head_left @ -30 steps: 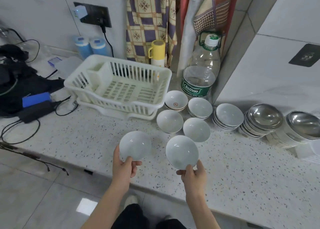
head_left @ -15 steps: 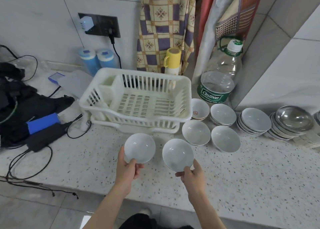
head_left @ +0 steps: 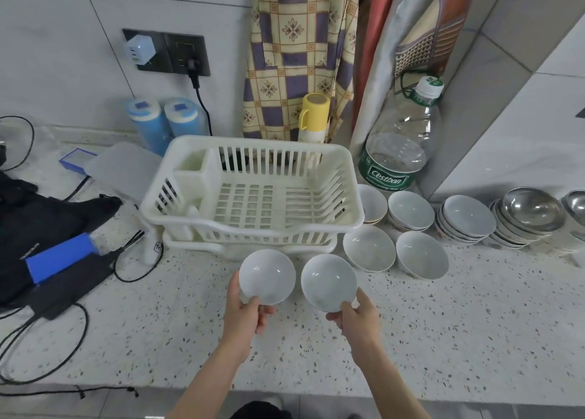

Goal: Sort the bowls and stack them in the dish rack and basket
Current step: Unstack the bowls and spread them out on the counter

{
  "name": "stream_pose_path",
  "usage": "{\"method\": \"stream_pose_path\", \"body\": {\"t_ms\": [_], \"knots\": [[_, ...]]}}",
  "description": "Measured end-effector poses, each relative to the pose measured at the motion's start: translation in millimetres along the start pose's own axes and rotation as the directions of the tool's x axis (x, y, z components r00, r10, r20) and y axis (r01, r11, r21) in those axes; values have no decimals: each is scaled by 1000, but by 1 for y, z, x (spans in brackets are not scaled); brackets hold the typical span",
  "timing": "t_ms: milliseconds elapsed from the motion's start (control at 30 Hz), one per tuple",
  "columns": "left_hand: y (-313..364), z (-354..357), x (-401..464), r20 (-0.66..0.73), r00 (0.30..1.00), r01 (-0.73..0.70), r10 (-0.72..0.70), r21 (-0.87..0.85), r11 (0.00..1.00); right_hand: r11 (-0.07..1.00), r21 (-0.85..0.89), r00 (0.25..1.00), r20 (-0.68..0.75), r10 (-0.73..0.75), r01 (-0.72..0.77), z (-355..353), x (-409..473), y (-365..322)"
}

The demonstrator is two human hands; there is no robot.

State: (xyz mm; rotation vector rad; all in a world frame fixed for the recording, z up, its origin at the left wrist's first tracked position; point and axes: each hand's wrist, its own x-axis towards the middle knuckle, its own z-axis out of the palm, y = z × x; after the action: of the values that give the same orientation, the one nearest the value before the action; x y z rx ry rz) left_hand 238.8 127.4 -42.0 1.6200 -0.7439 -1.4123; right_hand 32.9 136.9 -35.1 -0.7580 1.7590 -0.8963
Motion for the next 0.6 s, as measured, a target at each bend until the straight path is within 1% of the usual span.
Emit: {"method": "stream_pose_path", "body": {"t_ms": [267, 600], "knots": [[0, -3, 8, 34, 999, 15, -15, -6, 1000, 1000, 19, 1000, -7, 9, -9, 6, 6, -4], [1, -5, 14, 40, 999, 19, -19, 5, 1000, 998, 54, 999, -19, 34, -33, 13, 12, -5]]}}
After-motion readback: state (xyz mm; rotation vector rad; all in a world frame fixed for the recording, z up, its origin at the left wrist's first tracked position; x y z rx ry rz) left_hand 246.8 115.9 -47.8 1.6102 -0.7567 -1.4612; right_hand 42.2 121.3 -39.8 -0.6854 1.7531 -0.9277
